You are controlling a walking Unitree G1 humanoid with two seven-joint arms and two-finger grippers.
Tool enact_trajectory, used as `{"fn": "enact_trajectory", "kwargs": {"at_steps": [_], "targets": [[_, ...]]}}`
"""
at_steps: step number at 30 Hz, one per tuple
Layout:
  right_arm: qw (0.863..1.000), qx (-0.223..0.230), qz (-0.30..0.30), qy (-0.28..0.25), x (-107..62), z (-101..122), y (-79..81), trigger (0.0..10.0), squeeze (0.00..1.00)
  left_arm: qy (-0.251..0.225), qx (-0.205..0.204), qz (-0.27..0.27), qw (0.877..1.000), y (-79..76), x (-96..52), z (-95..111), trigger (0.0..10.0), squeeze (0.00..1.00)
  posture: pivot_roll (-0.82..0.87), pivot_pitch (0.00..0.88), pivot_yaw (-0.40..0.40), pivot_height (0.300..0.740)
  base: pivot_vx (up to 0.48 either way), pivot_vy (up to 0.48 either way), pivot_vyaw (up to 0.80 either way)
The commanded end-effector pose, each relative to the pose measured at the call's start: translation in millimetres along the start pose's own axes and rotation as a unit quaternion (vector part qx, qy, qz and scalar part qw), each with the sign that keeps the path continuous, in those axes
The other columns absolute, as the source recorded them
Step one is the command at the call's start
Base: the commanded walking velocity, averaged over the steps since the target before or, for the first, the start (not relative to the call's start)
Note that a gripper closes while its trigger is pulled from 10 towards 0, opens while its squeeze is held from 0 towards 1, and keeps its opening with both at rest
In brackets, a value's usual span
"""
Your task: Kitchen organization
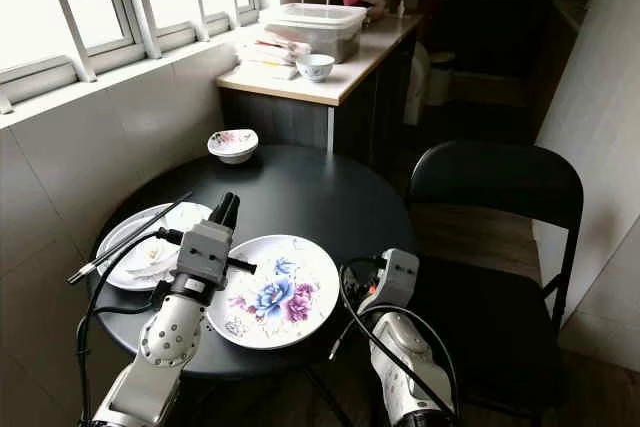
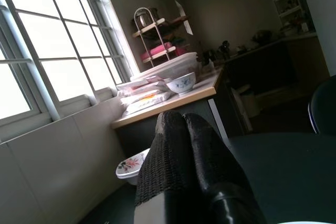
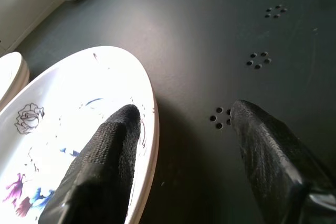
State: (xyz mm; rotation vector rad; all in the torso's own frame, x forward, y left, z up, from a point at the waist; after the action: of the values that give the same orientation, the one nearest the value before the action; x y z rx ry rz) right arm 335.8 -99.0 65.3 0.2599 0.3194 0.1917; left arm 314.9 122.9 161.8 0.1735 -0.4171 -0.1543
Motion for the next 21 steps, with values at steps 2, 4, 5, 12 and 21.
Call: {"fn": "enact_trajectory", "kwargs": {"at_steps": [2, 4, 5, 12, 21], "targets": [[1.0, -0.006, 0.013, -0.008, 4.8, 8.2, 4.0, 10.0, 0.0, 0.002, 0.002, -0.001, 1.0, -0.4, 2.2, -0.6, 10.0, 0.0, 0.03, 0.0, -0.002, 0.74, 0.0, 0.0, 0.0], [1.0, -0.006, 0.015, -0.003, 6.1, 7.2, 3.9, 10.0, 0.0, 0.002, 0.002, 0.0, 1.0, 0.0, 2.5, -0.6, 10.0, 0.0, 0.03, 0.0, -0.003, 0.74, 0.0, 0.0, 0.0], [1.0, -0.005, 0.016, -0.001, 6.8, 6.7, 3.9, 10.0, 0.0, 0.001, 0.003, 0.0, 1.0, 0.2, 2.6, -0.5, 10.0, 0.0, 0.03, 0.0, -0.004, 0.74, 0.0, 0.0, 0.0], [0.999, 0.003, 0.028, 0.015, 11.8, 1.4, 7.6, 10.0, 0.0, 0.002, 0.004, 0.0, 1.0, 0.3, 2.2, -0.5, 10.0, 0.0, 0.04, 0.0, -0.004, 0.74, 0.0, 0.0, 0.0], [0.998, 0.04, 0.042, 0.038, 17.0, -5.7, 12.7, 10.0, 0.0, 0.002, 0.004, 0.0, 1.0, 0.2, 2.6, -1.0, 10.0, 0.0, 0.04, 0.0, 0.0, 0.74, 0.0, 0.0, 0.0]]}}
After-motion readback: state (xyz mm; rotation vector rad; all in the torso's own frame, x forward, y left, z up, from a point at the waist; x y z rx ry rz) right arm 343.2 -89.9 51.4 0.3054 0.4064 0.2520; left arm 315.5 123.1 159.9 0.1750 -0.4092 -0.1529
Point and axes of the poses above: a point about 5 cm out from each wrist's last joint towards the gripper, its own x axis pointing out of the wrist towards the gripper, its own z axis along the axis of the wrist's last joint, y = z × x, the point moved 2 cm from there along x, pointing out of the wrist towards the gripper, and after that the axes turned 11 degrees about -x, right-handed, at the moved point
